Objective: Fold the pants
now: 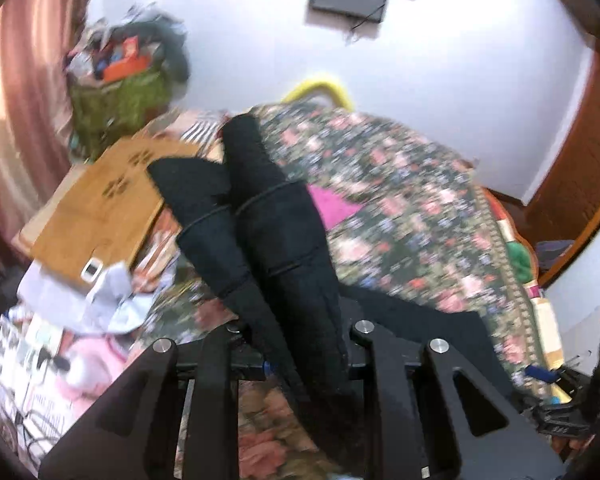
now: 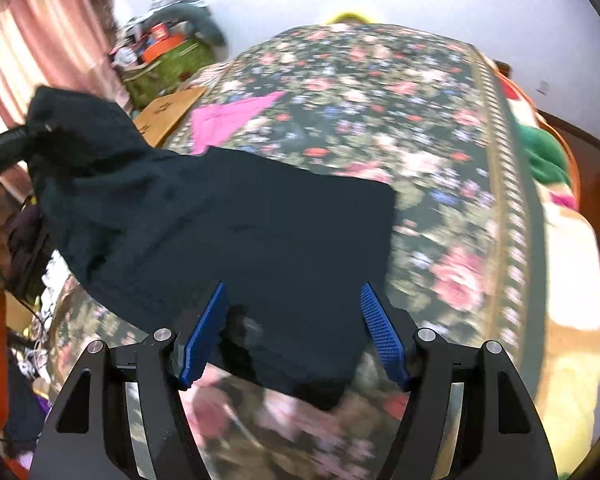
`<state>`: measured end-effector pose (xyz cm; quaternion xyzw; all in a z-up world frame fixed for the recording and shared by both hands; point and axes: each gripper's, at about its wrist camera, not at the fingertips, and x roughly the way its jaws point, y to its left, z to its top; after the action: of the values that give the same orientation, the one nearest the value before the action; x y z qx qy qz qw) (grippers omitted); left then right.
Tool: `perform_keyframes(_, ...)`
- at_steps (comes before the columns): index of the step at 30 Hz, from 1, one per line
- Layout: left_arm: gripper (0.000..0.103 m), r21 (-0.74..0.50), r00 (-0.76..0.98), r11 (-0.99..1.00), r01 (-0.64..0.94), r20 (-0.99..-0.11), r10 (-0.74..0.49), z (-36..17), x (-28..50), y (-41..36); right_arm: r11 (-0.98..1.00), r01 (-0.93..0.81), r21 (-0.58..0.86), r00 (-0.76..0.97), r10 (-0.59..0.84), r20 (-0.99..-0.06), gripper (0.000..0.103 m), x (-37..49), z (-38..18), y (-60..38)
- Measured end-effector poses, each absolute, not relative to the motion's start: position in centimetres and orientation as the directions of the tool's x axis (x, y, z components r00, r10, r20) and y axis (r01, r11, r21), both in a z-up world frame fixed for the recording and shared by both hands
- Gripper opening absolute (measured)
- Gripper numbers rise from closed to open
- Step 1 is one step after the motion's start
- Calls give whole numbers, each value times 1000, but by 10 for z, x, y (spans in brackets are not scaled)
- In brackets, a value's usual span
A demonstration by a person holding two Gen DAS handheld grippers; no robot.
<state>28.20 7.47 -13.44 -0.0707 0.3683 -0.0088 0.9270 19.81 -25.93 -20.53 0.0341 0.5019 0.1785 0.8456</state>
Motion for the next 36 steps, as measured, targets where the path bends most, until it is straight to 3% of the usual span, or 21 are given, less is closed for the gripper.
perform_keyframes(11, 14, -168, 704, 955, 246, -646, -295, -99, 300, -55, 927, -232, 296, 369, 365, -855, 67, 192, -237, -286)
perform_keyframes(17, 14, -198, 578, 912, 359, -720, -384, -138, 303, -129, 920, -228, 318, 374, 385, -844, 67, 190, -241, -289)
perform_keyframes(26, 14, -184, 412, 876, 445, -827, -383, -190, 288, -178, 920, -224, 321, 383, 386, -839, 67, 180, -238, -292)
perform_keyframes(28, 18, -174, 386, 874, 454, -845, -369, -194, 286, -180, 920, -223, 322, 384, 386, -839, 67, 177, -236, -293)
perform_keyframes(29, 25, -173, 373, 871, 459, -853, -366, -195, 285, -180, 921, -223, 321, 385, 385, -839, 67, 176, -236, -293)
perform_keyframes(31, 47, -194, 342, 861, 469, -860, -379, -194, 282, -178, 922, -224, 314, 388, 380, -839, 67, 172, -234, -293)
perform_keyframes(32, 65, -209, 336, 857, 471, -856, -393, -192, 280, -177, 924, -226, 309, 391, 377, -840, 67, 170, -233, -293)
perform_keyframes(33, 76, -214, 345, 857, 469, -849, -401, -188, 277, -174, 925, -230, 303, 394, 373, -840, 67, 168, -232, -293)
perform_keyframes(36, 79, -207, 407, 874, 440, -821, -400, -174, 270, -164, 929, -233, 287, 398, 361, -844, 67, 163, -230, -292)
